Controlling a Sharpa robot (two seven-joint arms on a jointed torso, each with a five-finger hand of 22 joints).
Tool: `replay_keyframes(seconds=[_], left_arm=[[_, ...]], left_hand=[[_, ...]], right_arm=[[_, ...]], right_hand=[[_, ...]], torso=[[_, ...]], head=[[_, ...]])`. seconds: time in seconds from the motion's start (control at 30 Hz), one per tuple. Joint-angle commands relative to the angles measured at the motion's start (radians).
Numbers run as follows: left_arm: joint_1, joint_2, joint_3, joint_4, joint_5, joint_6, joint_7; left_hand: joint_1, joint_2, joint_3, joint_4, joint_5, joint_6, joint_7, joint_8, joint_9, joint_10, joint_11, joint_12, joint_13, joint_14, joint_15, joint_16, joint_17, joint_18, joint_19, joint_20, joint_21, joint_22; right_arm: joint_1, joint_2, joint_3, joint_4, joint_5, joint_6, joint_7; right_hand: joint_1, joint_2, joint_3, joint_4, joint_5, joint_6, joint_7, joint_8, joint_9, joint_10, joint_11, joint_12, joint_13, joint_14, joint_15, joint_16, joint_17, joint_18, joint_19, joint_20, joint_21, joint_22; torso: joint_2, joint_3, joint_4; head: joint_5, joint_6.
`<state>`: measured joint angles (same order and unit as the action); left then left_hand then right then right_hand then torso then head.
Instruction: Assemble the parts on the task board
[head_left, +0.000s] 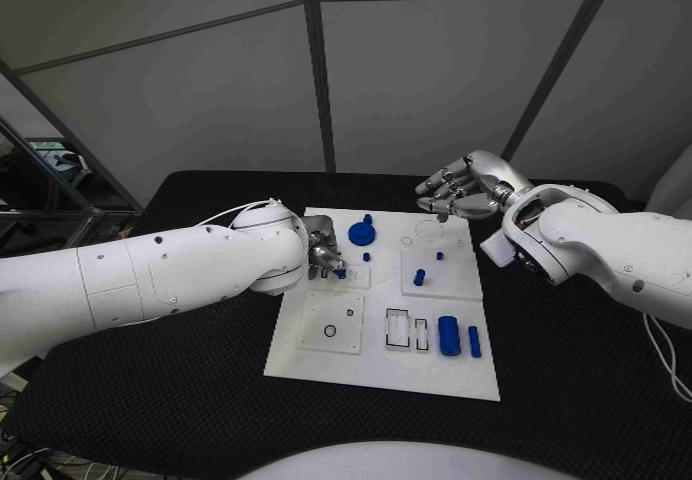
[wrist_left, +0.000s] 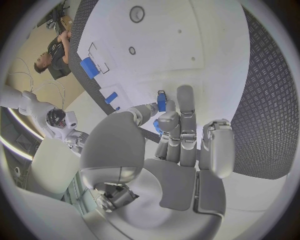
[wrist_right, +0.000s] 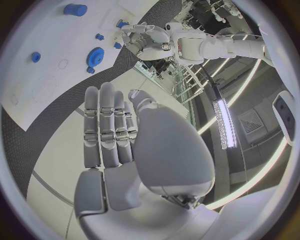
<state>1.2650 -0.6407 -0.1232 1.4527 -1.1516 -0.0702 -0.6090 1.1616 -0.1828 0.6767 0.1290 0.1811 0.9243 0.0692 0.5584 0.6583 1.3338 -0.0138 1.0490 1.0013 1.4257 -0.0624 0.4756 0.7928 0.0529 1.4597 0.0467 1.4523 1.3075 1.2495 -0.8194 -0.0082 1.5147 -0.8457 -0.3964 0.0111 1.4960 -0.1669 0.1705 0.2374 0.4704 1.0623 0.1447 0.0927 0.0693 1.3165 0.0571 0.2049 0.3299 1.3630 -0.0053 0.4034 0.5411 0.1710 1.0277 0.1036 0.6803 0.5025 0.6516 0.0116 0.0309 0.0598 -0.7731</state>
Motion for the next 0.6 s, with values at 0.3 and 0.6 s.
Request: replay_keyframes(seconds=[0.3,0.6], left_arm=[[0.0,0.0,0.0,-0.001,-0.008,0.064,-0.018],[0.001,0.002,0.0,-0.003,-0.008,0.073,-0.016]], left_hand=[[-0.003,0.006,0.13,-0.142,0.005,-0.002,-0.01,0.008,0.006,0.0,-0.002,-0.016,-0.013,0.002,-0.004,-0.005,0.002,-0.007,0.004,-0.002,0.001,0.074],[-0.007,0.005,0.121,-0.143,0.003,-0.001,-0.012,0.011,0.01,0.001,-0.003,-0.021,-0.018,0.003,-0.005,-0.005,0.003,-0.008,0.004,-0.002,0.001,0.074]], right_arm=[[0.002,0.002,0.001,-0.001,-0.003,0.01,0.006],[0.002,0.004,0.001,-0.002,-0.003,0.012,0.006]], right_hand=[[-0.012,-0.001,0.005,-0.001,0.006,-0.006,0.001,0.002,0.0,-0.005,0.001,0.005,0.001,-0.007,0.001,0.005,0.001,0.009,-0.008,0.003,-0.004,0.001],[-0.012,-0.001,0.005,-0.001,0.006,-0.006,0.001,0.002,0.0,-0.005,0.001,0.005,0.001,-0.007,0.001,0.005,0.001,0.009,-0.008,0.003,-0.004,0.001]], torso=[[0.0,-0.0002,0.0009],[0.0,-0.0002,0.0]], head=[[0.0,-0.005],[0.0,-0.005]])
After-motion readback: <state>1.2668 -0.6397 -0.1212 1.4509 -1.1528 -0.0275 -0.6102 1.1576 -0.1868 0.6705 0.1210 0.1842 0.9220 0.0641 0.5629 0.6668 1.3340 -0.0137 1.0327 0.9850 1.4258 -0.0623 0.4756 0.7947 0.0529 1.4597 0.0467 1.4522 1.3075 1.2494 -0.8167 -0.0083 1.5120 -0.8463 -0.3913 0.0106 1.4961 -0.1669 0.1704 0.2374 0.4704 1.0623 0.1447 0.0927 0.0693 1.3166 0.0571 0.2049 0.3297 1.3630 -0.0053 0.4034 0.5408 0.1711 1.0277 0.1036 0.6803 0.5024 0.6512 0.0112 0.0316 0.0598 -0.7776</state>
